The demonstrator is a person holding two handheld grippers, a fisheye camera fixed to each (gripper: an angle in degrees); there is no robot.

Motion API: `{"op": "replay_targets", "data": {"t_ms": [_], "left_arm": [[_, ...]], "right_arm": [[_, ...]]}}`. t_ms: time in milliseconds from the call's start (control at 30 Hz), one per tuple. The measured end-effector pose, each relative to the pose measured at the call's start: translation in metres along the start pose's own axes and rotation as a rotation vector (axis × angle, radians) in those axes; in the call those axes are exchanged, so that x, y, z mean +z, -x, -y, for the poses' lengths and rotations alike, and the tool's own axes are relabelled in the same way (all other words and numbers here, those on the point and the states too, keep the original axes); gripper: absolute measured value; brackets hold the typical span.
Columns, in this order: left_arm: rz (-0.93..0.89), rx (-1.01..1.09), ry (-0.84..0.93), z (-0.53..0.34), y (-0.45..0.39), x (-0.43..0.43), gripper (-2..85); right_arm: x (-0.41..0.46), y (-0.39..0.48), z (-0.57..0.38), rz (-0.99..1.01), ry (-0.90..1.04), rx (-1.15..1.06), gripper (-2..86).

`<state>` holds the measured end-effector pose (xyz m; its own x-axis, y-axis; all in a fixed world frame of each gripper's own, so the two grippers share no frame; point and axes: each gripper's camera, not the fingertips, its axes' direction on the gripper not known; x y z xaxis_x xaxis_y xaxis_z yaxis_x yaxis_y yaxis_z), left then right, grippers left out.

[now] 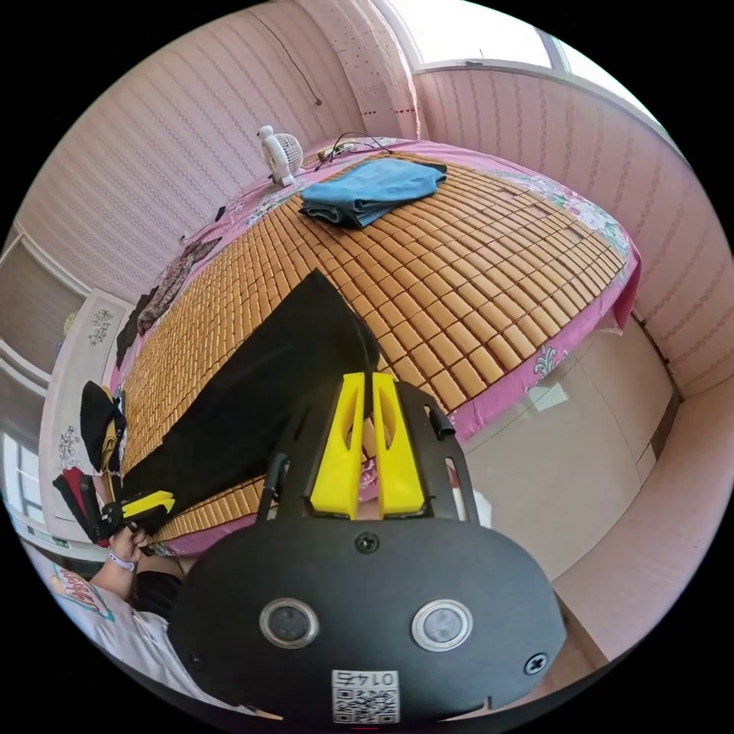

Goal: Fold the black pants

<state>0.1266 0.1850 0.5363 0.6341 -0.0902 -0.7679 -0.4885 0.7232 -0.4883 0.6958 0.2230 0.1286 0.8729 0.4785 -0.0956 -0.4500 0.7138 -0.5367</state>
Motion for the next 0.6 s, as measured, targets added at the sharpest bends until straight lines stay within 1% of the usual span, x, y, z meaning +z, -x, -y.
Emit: {"op": "replay_targets", "data": {"t_ms": [133, 200, 267, 333, 433, 500, 600], "left_arm": [[0.000, -0.009, 0.015, -0.019, 0.002, -0.011, 4.9], [-0.001, -0.008, -0.012, -0.033, 0.003, -0.021, 4.9], [0.005, -0.002, -0.021, -0.040, 0.004, -0.028, 4.8], [0.002, 0.000, -0.030, -0.047, 0.005, -0.035, 4.7], [-0.076, -0.021, -0.052, -0.060, 0.014, -0.050, 4.9], [-0.144, -0.049, -0.112, -0.078, 0.026, -0.073, 5.0], [-0.143, -0.078, -0.234, -0.114, 0.048, -0.120, 5.0]], "right_arm": [[0.041, -0.002, -0.008, -0.017, 0.074, 0.032, 3.3], [0.058, 0.006, -0.012, -0.049, 0.089, 0.007, 4.2], [0.074, 0.024, -0.020, -0.128, 0.053, -0.073, 3.4], [0.085, 0.036, -0.019, -0.193, 0.065, -0.112, 2.2], [0.101, 0.046, -0.016, -0.227, 0.072, -0.131, 3.4], [0.106, 0.048, -0.013, -0.236, 0.098, -0.108, 5.1], [0.101, 0.076, -0.009, -0.367, 0.057, -0.137, 5.7]]}}
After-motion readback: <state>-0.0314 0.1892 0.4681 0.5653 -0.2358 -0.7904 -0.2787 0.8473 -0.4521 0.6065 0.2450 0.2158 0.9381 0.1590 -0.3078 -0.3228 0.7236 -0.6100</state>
